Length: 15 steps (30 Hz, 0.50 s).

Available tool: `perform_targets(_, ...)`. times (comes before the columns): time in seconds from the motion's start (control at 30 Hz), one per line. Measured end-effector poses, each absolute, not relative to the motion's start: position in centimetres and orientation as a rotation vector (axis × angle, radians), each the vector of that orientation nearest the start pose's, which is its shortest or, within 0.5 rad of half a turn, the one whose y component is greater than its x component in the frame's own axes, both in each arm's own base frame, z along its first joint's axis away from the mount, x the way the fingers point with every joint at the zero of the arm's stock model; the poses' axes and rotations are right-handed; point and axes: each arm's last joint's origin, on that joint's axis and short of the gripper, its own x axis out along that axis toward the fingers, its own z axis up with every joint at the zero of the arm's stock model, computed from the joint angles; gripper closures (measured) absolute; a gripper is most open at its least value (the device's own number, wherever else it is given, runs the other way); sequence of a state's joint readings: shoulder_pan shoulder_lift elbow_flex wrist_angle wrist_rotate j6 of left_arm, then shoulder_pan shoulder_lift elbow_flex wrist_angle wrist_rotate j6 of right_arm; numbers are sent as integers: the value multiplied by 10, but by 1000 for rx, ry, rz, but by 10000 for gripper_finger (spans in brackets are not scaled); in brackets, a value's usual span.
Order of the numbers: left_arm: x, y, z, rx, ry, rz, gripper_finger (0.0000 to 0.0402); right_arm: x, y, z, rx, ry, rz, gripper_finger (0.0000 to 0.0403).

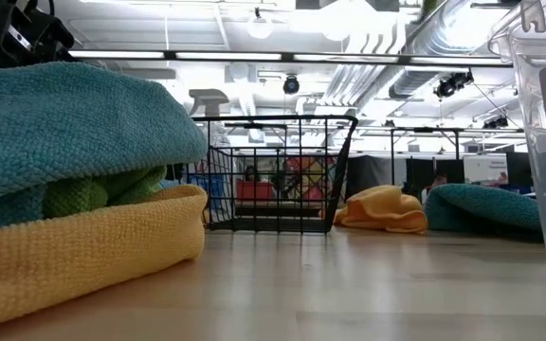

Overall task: Sort microfiber towel by color & place in baskets
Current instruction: Put the top right green microfiber towel into the transparent bin

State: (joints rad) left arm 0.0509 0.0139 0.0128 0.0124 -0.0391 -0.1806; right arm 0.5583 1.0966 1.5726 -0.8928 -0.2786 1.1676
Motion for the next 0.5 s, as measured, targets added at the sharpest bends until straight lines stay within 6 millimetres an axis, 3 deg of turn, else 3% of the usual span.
perform_targets(0.23, 98, 6, 168, -181, -19, 89, 398, 150, 137, 450, 1062, 997, 392, 403)
perform_targets(0.5, 98, 6, 168, -181, -19, 89, 398, 148, 158, 411, 976, 1306, 65, 403)
